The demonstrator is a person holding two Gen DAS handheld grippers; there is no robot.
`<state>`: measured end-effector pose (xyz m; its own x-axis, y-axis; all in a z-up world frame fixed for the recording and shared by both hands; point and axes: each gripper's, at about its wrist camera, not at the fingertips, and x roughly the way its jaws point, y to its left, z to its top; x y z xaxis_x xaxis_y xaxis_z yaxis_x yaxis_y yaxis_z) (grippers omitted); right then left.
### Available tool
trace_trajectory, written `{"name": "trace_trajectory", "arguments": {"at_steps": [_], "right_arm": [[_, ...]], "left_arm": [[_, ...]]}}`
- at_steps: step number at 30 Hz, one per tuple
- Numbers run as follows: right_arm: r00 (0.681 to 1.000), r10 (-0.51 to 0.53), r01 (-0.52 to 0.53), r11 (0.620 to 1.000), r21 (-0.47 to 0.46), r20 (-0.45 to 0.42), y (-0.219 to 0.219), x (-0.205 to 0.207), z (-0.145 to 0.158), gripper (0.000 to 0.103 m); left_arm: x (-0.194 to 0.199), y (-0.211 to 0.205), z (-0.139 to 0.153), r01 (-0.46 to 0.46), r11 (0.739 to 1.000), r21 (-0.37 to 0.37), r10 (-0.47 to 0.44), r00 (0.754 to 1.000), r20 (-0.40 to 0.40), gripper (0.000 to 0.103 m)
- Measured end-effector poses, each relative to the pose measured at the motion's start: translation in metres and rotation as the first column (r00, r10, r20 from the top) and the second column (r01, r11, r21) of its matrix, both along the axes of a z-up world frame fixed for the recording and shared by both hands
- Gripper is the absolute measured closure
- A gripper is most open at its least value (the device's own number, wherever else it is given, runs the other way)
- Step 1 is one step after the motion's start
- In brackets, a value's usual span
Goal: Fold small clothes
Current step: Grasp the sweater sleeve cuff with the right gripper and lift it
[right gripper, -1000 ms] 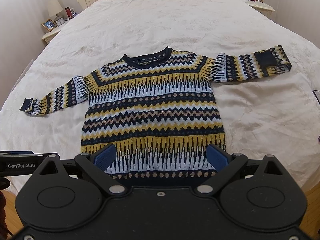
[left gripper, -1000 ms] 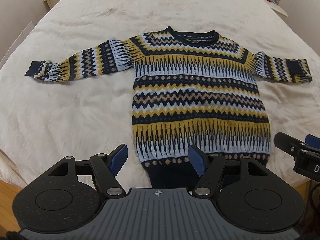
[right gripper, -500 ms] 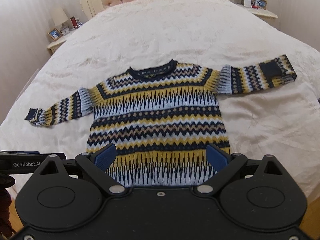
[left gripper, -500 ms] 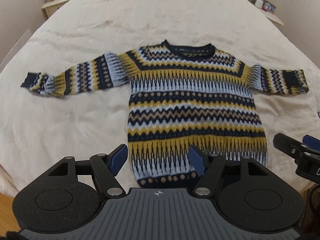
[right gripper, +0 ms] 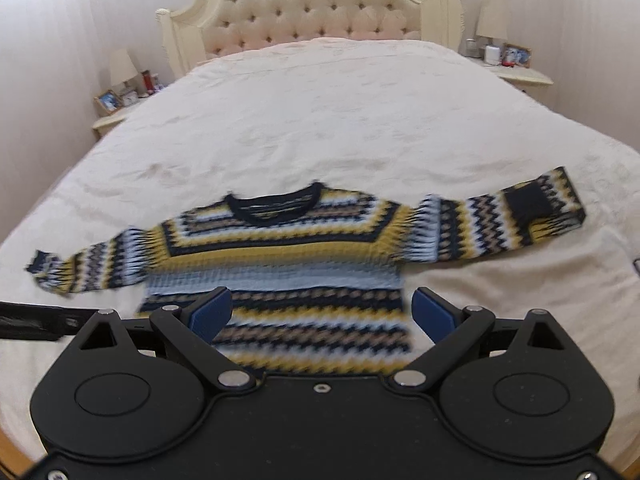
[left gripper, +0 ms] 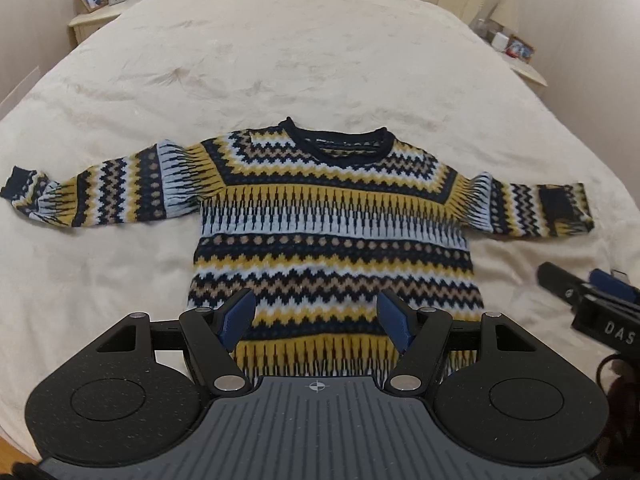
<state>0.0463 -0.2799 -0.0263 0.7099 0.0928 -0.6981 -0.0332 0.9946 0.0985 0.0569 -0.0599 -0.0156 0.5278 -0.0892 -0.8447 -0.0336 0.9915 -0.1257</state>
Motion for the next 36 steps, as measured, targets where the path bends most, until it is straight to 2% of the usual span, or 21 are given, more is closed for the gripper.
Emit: {"name": "trace_trajectory", "arguments": {"at_steps": [3,6,8,13,17,21,28,32,33,36], "right_arm": [[1.0,-0.009,0.009,1.0,-0.024,-0.007,-0.021,0.018,-0.011,0.007],[0.999,-0.028,0.028,0.999,-0.024,-0.025,-0.048,0.04,-0.021,0.008],[0.998,-0.037,0.037,0.999,-0.01,-0.043,-0.068,0.054,-0.028,0.017],[0.991,-0.102,0.103,0.995,0.011,-0.091,-0.118,0.094,-0.051,0.03],[0.975,-0.188,0.194,0.98,0.042,-0.121,-0.157,0.123,-0.07,0.038],[0.956,-0.258,0.267,0.962,0.052,-0.137,-0.188,0.147,-0.085,0.041],[0.916,-0.374,0.391,0.913,0.115,-0.148,-0.223,0.175,-0.106,0.041],[0.885,-0.431,0.46,0.865,0.201,-0.176,-0.24,0.185,-0.122,0.042],[0.881,-0.441,0.471,0.852,0.226,-0.174,-0.243,0.185,-0.124,0.044],[0.868,-0.466,0.497,0.815,0.3,-0.173,-0.253,0.184,-0.128,0.067]], "left_arm": [[0.011,-0.012,-0.003,-0.022,1.0,0.02,0.022,1.0,0.004,0.037],[0.024,-0.02,-0.008,-0.037,0.999,-0.005,0.037,0.999,-0.022,0.037],[0.03,-0.025,-0.014,-0.053,0.998,-0.022,0.052,0.997,-0.048,0.037],[0.039,-0.036,-0.027,-0.112,0.993,-0.023,0.109,0.988,-0.113,0.037],[0.043,-0.041,-0.033,-0.158,0.987,-0.012,0.154,0.976,-0.152,0.037],[0.047,-0.044,-0.035,-0.19,0.982,0.005,0.188,0.967,-0.174,0.037],[0.052,-0.05,-0.037,-0.21,0.976,0.061,0.218,0.958,-0.186,0.037],[0.053,-0.052,-0.039,-0.202,0.976,0.086,0.215,0.958,-0.19,0.037],[0.053,-0.051,-0.039,-0.201,0.975,0.089,0.215,0.958,-0.191,0.037],[0.052,-0.048,-0.042,-0.207,0.975,0.084,0.22,0.956,-0.195,0.037]]}}
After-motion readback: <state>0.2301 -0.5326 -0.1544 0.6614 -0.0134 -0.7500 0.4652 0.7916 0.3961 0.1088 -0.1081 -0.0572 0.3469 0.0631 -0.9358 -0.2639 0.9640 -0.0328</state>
